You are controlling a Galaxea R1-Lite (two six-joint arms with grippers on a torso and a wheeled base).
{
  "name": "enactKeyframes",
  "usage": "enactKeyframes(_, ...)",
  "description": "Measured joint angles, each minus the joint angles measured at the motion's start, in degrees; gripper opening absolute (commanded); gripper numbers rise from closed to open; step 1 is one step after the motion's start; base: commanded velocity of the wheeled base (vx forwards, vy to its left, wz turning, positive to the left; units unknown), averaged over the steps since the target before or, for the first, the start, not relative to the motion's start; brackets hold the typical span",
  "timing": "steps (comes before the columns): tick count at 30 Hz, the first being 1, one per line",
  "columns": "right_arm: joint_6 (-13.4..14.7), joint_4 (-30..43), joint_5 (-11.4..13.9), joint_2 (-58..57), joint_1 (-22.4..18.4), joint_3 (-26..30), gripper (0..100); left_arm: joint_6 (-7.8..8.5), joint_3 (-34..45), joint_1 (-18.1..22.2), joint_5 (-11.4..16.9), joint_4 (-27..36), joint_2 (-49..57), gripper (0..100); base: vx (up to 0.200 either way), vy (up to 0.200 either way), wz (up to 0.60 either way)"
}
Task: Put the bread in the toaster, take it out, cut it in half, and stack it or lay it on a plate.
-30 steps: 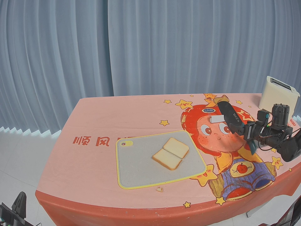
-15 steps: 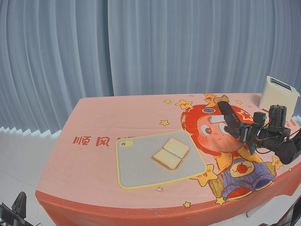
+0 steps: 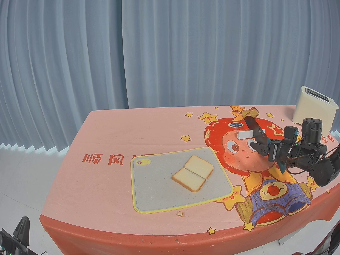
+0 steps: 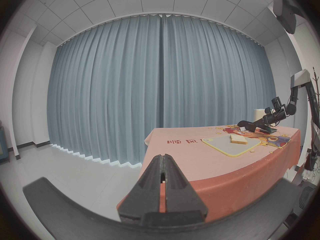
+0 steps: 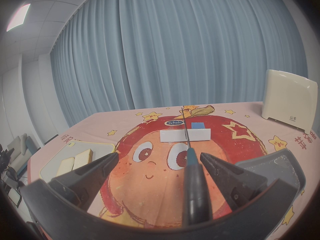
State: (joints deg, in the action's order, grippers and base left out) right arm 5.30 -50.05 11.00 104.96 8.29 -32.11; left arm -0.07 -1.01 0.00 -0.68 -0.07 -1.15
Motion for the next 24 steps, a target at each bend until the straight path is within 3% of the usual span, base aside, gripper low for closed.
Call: enactKeyframes(24,0.0,-0.1,-0.4,-5.9,-1.6,-1.4,100,0.00,0.0,0.0,0.0,0.0,0.0,0,0.000,0.000,0.00)
